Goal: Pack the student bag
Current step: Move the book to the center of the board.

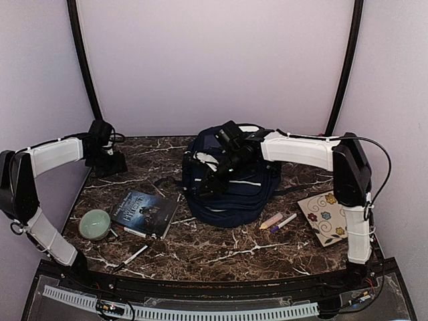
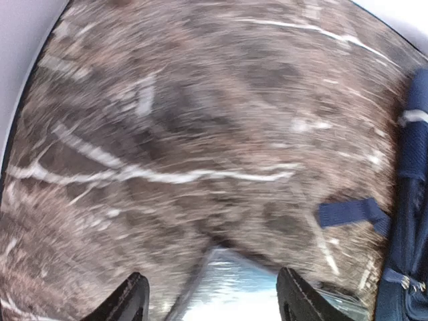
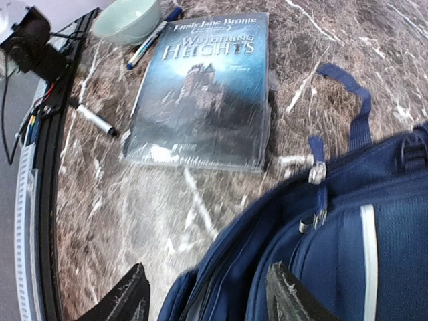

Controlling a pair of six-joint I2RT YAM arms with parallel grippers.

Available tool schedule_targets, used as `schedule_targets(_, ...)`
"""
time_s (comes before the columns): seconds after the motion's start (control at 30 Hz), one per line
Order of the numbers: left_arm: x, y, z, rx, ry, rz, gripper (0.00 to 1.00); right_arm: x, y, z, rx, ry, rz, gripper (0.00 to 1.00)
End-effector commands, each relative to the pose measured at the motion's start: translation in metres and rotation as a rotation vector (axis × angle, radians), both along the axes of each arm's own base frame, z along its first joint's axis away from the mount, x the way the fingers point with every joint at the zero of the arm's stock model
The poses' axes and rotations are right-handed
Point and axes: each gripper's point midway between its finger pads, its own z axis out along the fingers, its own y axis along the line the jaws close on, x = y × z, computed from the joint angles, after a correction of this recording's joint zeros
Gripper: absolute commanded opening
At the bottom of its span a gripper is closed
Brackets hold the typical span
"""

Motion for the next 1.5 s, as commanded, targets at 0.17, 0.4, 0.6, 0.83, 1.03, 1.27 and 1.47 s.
schedule_targets(0.17, -0.029, 0.033, -0.048, -0.137, 0.123, 0.142, 0.69, 0.006, 0.076, -0.043, -0.013, 0.268, -0.085, 0.63)
schedule_targets(0.4, -0.036, 0.041, -0.071, -0.145, 0.16, 0.162, 0.68, 0.025, 0.097, -0.089, -0.081, 0.277, -0.24, 0.65)
schedule_targets(0.6, -0.037, 0.037, -0.085, -0.166, 0.197, 0.153, 0.66, 0.039, 0.093, -0.115, -0.132, 0.273, -0.348, 0.67)
schedule_targets(0.83, -0.036, 0.023, -0.107, -0.236, 0.247, 0.128, 0.63, 0.01, 0.101, -0.124, -0.104, 0.404, -0.235, 0.61)
schedule_targets(1.03, -0.02, -0.004, -0.099, -0.267, 0.229, 0.059, 0.56, -0.014, 0.095, -0.105, -0.066, 0.475, -0.13, 0.48)
schedule_targets(1.27, 0.003, -0.056, -0.078, -0.323, 0.171, -0.057, 0.49, -0.03, 0.083, -0.087, -0.053, 0.512, -0.097, 0.45)
schedule_targets(1.47, 0.012, -0.081, -0.068, -0.316, 0.155, -0.104, 0.51, -0.036, 0.075, -0.086, -0.065, 0.525, -0.104, 0.45)
